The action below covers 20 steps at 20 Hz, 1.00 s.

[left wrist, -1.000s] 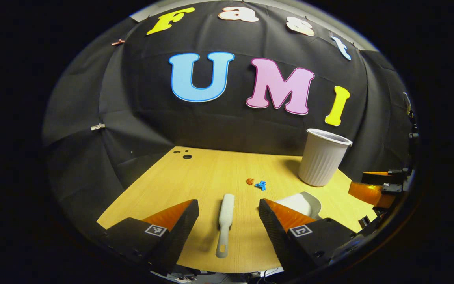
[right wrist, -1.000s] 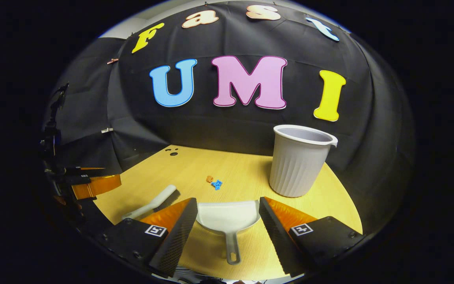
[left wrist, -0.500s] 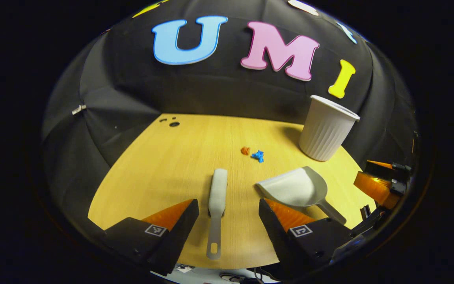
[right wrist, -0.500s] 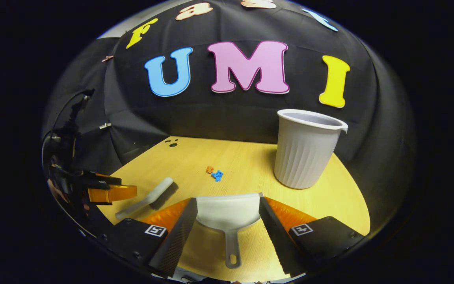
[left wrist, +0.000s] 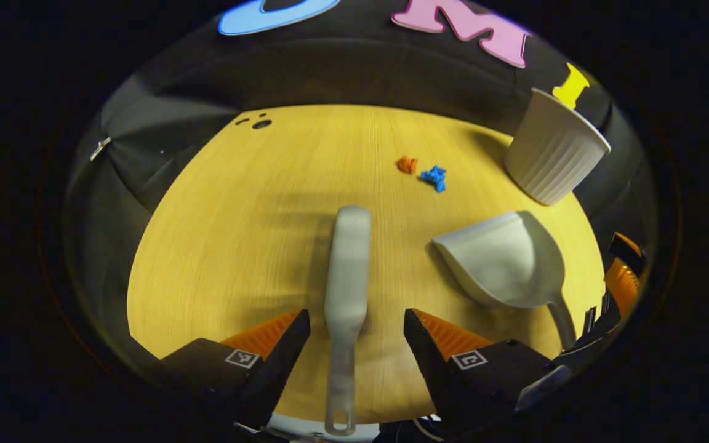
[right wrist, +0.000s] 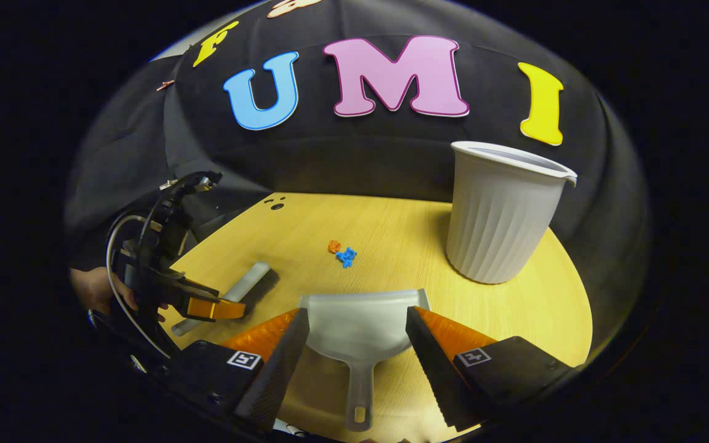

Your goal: Pick up the small broom and dustpan from the desktop, sweep the trash into the dustpan with the broom, and then empty the trash into the garbage bin.

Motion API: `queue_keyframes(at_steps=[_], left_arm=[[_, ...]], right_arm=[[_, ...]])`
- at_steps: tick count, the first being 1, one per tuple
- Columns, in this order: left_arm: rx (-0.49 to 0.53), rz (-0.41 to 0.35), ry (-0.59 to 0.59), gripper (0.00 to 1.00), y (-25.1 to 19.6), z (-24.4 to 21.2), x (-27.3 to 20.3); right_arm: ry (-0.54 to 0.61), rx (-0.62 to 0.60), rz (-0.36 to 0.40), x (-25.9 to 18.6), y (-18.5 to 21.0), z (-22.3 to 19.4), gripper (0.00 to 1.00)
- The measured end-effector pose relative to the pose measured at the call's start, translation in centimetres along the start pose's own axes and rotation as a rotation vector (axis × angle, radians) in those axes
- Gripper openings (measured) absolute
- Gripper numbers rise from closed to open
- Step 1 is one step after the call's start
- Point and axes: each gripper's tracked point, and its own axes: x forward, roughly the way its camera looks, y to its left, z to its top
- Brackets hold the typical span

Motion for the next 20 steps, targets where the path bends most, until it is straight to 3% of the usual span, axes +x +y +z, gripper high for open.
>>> queue_keyframes(at_steps=[6,9,12,15,18,19,20], left_arm=[[0.045,0.073,0.092,0.93,0.8,-0.8,2.9],[0.069,0.073,0.117,0.76,0.7,-1.1,3.9],[0.027,0.034,0.109,0.68,0.1,-1.3,4.1],[0.023,0.033,0.075,0.44,0.4,-1.3,3.9],[0.032,0.020,0.040,0.40,0.4,-1.2,4.0],[0.028,0.013,0.024,0.33,0.5,-1.3,3.8],[0.027,0.004,0.010,0.35,0.5,-1.3,3.7]], right_arm=[[0.066,0.067,0.017,1.7,-0.4,-1.5,0.99],[0.088,0.089,-0.006,1.8,-1.0,-2.2,0.99],[0.108,0.107,-0.035,1.4,-1.3,-3.0,0.99],[0.135,0.127,-0.060,0.7,-1.0,-3.8,0.99],[0.171,0.152,-0.076,0.5,-1.0,-4.5,0.99],[0.182,0.154,-0.083,0.4,-1.0,-4.7,0.99],[0.194,0.154,-0.089,0.3,-1.1,-4.9,0.99]])
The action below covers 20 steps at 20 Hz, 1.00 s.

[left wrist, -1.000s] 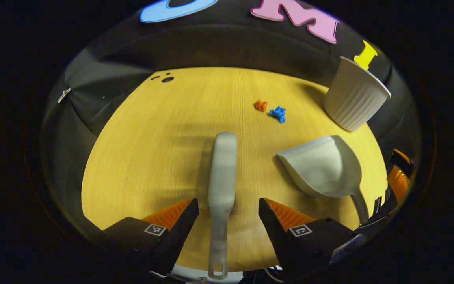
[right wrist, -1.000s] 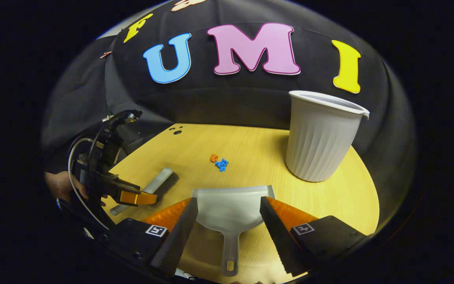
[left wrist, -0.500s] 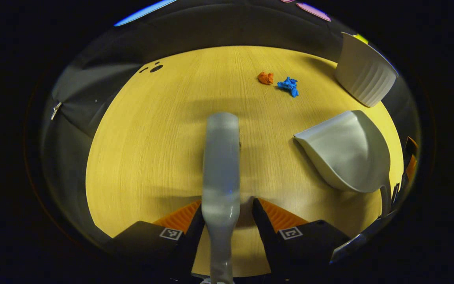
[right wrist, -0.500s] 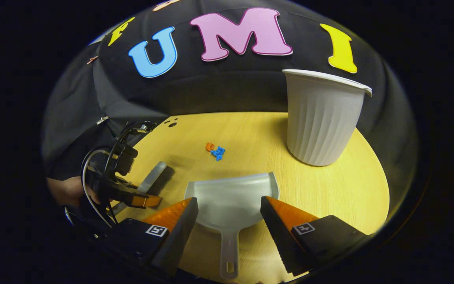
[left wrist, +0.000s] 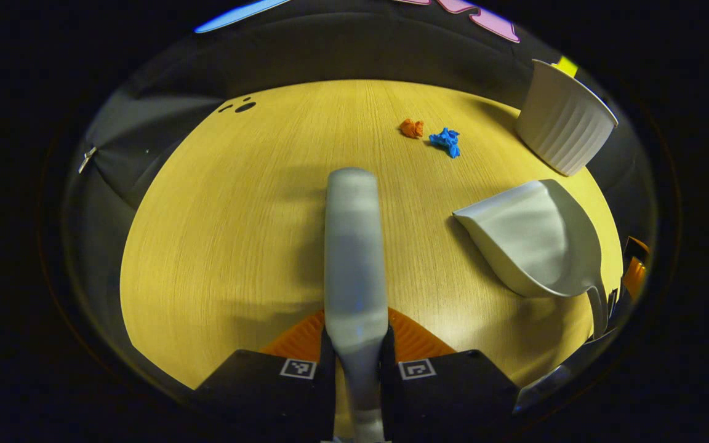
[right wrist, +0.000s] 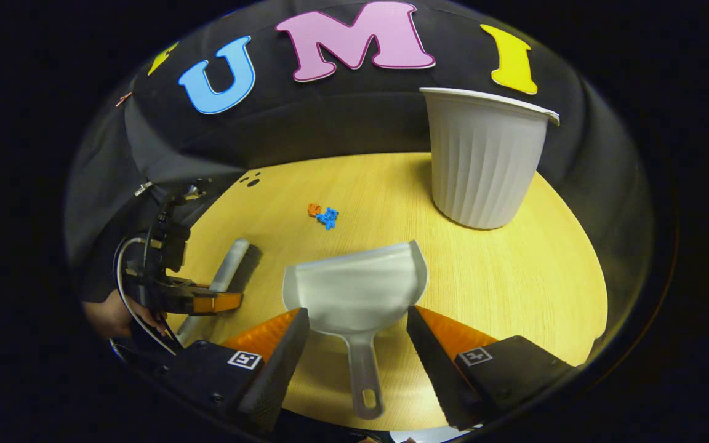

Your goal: Pick up the small broom and dustpan from the desktop, sweep the trash into the dustpan with the broom, and then empty the trash into the garbage bin.

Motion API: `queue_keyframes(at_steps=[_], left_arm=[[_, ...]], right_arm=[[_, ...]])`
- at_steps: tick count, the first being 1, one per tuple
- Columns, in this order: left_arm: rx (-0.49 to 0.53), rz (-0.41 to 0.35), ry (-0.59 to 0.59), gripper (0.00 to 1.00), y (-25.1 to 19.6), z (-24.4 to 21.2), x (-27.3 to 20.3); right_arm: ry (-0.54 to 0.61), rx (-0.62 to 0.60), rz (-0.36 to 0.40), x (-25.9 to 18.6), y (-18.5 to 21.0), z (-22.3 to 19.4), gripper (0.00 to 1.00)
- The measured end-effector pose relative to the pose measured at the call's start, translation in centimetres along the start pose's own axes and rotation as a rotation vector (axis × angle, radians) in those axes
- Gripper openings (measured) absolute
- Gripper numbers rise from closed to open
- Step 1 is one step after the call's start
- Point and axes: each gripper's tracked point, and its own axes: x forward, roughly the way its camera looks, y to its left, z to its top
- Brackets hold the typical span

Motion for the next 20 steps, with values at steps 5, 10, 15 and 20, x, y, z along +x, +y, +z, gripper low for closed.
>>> queue_keyframes(at_steps=[5,10,15,20], left_arm=[[-0.032,-0.011,-0.058,0.28,1.1,0.0,-1.9],[-0.068,-0.026,-0.119,0.29,2.2,0.3,-5.7],[-0.151,-0.018,-0.115,0.28,3.3,-1.4,-6.9],[-0.180,0.024,-0.112,0.27,3.9,-1.9,-7.3]], right_arm=[[0.053,0.014,-0.018,-0.1,0.0,-1.2,0.99],[0.132,0.011,-0.062,1.0,-0.7,-3.3,1.00],[0.239,0.051,-0.080,3.1,-1.4,-6.5,0.99],[0.329,-0.035,-0.073,5.6,-1.6,-8.6,0.98]])
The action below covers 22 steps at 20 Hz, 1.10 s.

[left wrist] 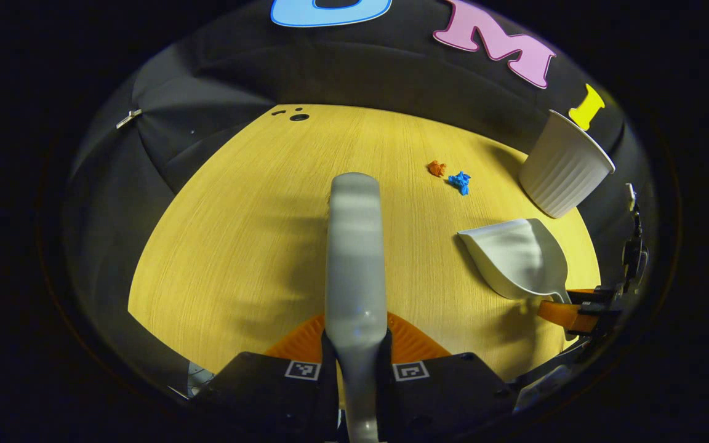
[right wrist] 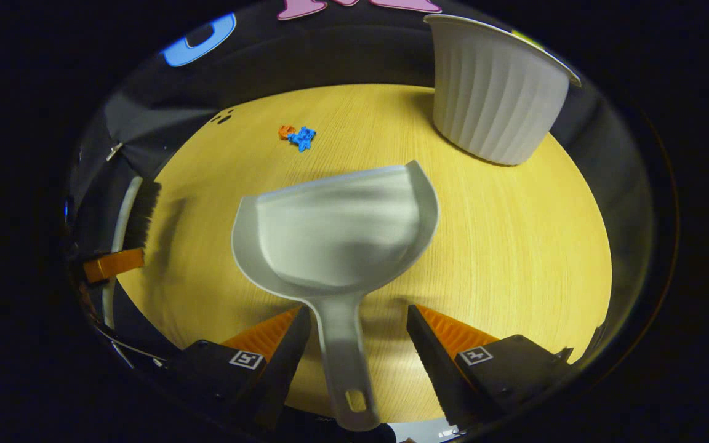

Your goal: Pick up the small broom and dustpan from the desktop, sweep the trash into the dustpan with the broom, and then empty the trash into the garbage bin.

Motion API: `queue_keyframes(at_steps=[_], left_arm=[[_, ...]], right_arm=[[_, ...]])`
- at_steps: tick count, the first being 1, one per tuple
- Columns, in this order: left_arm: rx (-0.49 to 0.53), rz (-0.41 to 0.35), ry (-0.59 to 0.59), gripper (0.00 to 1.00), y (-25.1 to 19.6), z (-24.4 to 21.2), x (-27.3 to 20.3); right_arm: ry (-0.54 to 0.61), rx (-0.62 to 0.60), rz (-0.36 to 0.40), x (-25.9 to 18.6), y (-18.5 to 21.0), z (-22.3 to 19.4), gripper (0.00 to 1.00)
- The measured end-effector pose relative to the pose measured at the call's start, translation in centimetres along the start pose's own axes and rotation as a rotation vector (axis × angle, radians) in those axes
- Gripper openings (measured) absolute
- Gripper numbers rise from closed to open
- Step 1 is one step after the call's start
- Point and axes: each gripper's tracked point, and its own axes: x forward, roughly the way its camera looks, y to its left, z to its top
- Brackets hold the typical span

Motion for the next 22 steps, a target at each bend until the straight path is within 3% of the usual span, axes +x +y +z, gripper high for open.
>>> queue_keyframes(at_steps=[2,5,7,10,14,17,18,19,22], left_arm=[[-0.013,0.015,0.002,0.28,0.0,0.1,0.1],[-0.040,0.037,0.002,0.28,0.0,0.2,0.3],[-0.051,0.044,0.001,0.29,-0.3,0.4,0.5],[-0.050,0.049,0.004,0.27,-0.5,0.9,1.1],[-0.026,0.037,0.021,0.31,-1.5,1.8,2.5],[0.021,0.020,0.027,0.29,-2.8,3.5,4.0],[0.040,0.009,0.033,0.29,-3.3,4.1,4.5],[0.060,-0.005,0.038,0.29,-3.9,5.0,5.0],[0.141,-0.030,0.049,0.29,-4.9,8.2,7.0]], right_arm=[[0.029,-0.006,-0.001,1.0,0.1,-0.2,0.97],[0.035,-0.016,-0.003,1.5,0.2,0.2,0.85],[0.041,-0.051,-0.007,1.8,0.2,0.2,0.72],[0.050,-0.086,0.006,2.0,0.1,0.4,0.41],[0.072,-0.094,0.064,1.7,0.1,0.3,0.36],[0.130,-0.047,0.128,1.5,0.1,0.0,0.36],[0.134,-0.040,0.135,1.6,-0.1,0.1,0.36],[0.136,-0.042,0.139,1.6,-0.1,0.1,0.30],[0.130,-0.091,0.129,1.4,-0.8,0.1,0.34]])
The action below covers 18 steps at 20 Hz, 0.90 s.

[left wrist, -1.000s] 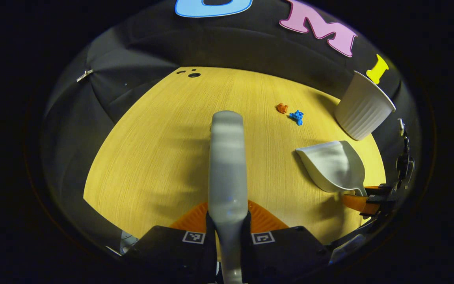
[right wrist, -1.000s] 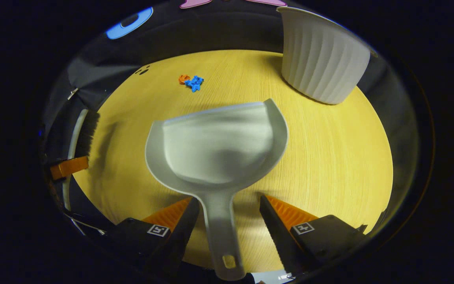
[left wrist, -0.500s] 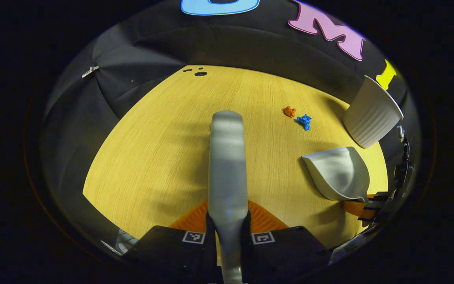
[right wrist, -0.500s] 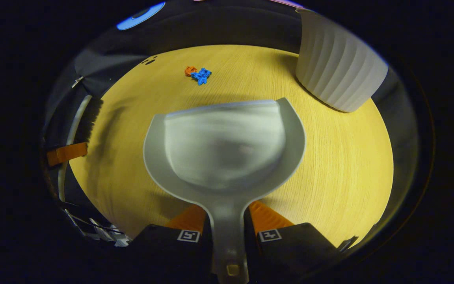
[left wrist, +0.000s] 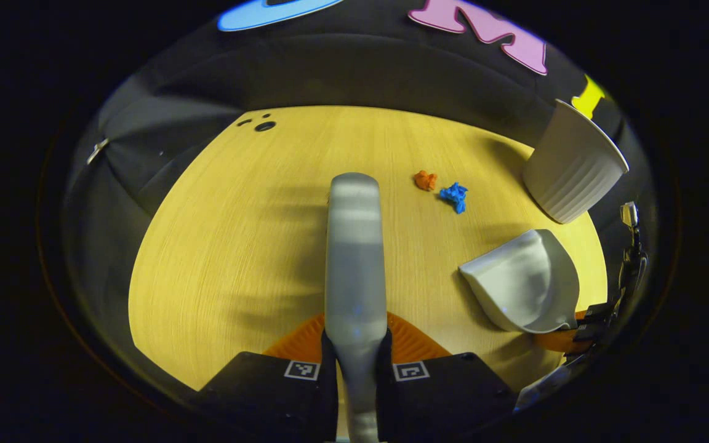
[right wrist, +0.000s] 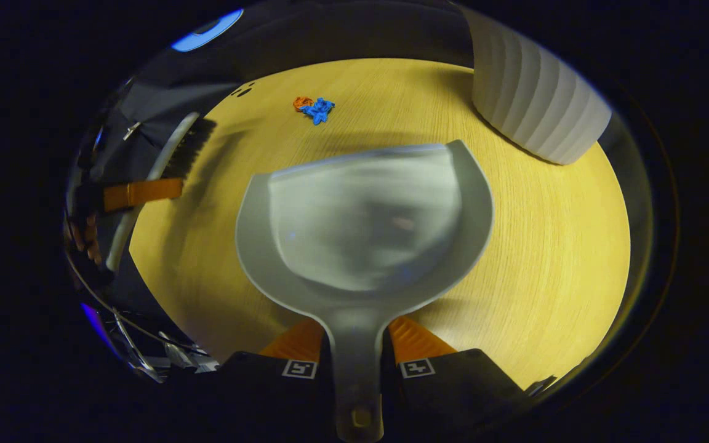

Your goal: Pick up the small broom and dustpan from the desktop, sweep the trash into the dustpan with the broom, and then empty the trash into the garbage bin.

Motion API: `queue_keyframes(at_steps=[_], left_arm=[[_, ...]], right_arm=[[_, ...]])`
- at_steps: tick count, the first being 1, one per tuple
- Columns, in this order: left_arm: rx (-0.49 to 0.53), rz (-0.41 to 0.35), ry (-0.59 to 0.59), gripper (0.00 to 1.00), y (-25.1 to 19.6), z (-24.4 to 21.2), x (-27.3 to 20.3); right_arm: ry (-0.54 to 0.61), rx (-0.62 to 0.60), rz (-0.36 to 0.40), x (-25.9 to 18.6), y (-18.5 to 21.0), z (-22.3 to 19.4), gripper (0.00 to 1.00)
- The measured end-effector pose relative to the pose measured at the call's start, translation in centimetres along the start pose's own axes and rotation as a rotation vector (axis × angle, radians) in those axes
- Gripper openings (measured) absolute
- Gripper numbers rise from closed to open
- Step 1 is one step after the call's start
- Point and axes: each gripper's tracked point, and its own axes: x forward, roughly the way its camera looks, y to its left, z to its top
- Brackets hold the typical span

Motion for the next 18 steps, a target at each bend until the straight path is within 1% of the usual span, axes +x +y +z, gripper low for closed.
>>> queue_keyframes(at_steps=[3,4,5,9,11,12,13,17,18], left_arm=[[0.107,-0.012,0.030,0.27,0.0,3.6,2.8],[0.147,-0.007,0.038,0.29,0.2,4.7,3.7],[0.190,-0.004,0.045,0.27,0.4,5.9,4.9],[0.406,-0.012,0.088,0.29,0.1,8.8,8.7],[0.485,-0.007,0.097,0.27,-0.5,10.1,10.1],[0.519,-0.018,0.094,0.30,-0.9,10.8,10.5],[0.549,-0.036,0.091,0.30,-1.6,11.3,11.0],[0.688,-0.153,0.120,0.30,-4.6,11.3,11.7],[0.715,-0.172,0.137,0.28,-5.2,11.1,11.8]], right_arm=[[-0.013,-0.019,0.000,-0.3,-0.5,0.3,0.34],[-0.018,-0.022,0.004,-0.4,-0.6,0.4,0.34],[-0.017,-0.028,0.008,-0.6,-0.7,0.5,0.34],[-0.049,-0.046,0.014,-1.5,-1.5,2.0,0.34],[-0.055,-0.057,0.006,-1.9,-1.9,2.5,0.34],[-0.057,-0.064,0.001,-2.0,-2.2,2.7,0.34],[-0.058,-0.071,-0.003,-2.1,-2.6,3.0,0.34],[-0.043,-0.128,-0.024,-2.4,-3.9,2.6,0.34],[-0.032,-0.138,-0.023,-2.5,-4.0,2.2,0.34]])
